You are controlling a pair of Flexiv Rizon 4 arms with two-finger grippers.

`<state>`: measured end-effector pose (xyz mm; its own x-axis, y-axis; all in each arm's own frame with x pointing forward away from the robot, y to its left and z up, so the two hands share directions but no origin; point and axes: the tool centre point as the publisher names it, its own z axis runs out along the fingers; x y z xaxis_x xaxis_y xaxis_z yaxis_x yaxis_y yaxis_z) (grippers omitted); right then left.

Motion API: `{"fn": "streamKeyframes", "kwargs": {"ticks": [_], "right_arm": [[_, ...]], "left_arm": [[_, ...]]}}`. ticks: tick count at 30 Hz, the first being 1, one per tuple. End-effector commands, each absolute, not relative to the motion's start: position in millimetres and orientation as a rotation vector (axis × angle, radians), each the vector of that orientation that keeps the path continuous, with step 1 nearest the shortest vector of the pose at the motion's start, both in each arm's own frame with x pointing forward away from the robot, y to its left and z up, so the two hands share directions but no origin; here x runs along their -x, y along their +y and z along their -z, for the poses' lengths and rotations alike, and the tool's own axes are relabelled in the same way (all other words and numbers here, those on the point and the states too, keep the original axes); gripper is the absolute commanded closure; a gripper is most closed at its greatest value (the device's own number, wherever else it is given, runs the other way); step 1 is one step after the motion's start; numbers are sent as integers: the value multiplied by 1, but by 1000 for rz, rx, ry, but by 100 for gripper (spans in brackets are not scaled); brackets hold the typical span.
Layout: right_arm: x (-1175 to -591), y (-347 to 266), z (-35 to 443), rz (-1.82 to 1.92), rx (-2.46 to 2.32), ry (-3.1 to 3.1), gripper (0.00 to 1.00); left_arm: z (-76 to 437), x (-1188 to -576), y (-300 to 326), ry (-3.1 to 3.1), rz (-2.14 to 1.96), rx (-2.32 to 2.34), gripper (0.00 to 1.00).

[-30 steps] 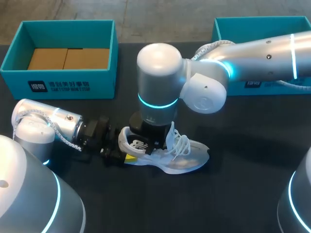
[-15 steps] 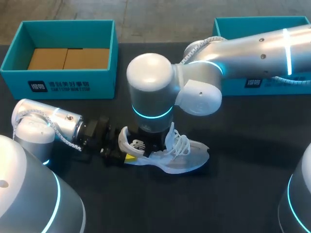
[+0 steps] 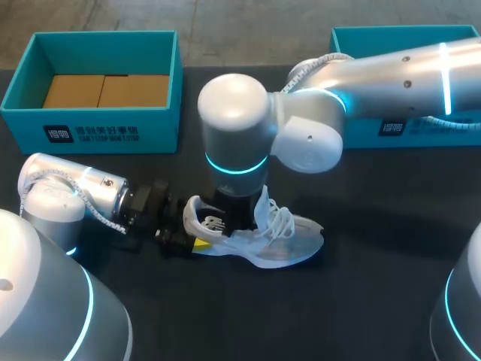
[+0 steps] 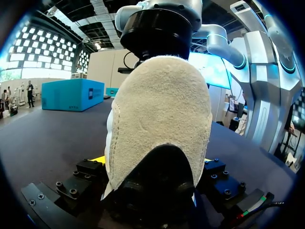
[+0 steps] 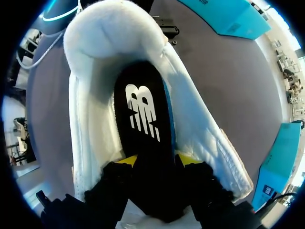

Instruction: Take the shoe out of the shoebox, open the shoe tongue, remove and reinsert the insole, then place the shoe into the shoebox

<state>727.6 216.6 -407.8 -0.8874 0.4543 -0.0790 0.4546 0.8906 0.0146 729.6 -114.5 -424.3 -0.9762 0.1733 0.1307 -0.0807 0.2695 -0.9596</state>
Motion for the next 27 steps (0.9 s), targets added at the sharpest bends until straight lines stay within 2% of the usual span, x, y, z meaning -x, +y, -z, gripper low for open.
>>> {"fn": "streamKeyframes", "kwargs": {"ticks": [1, 27], "right_arm": [[-742, 221, 463, -13, -722, 3017, 53], [-693, 242, 508, 27, -720, 3208, 52]], "left_arm": [[427, -730, -112, -2328, -1780, 85, 100], [427, -730, -112, -2328, -1780, 85, 100]]}}
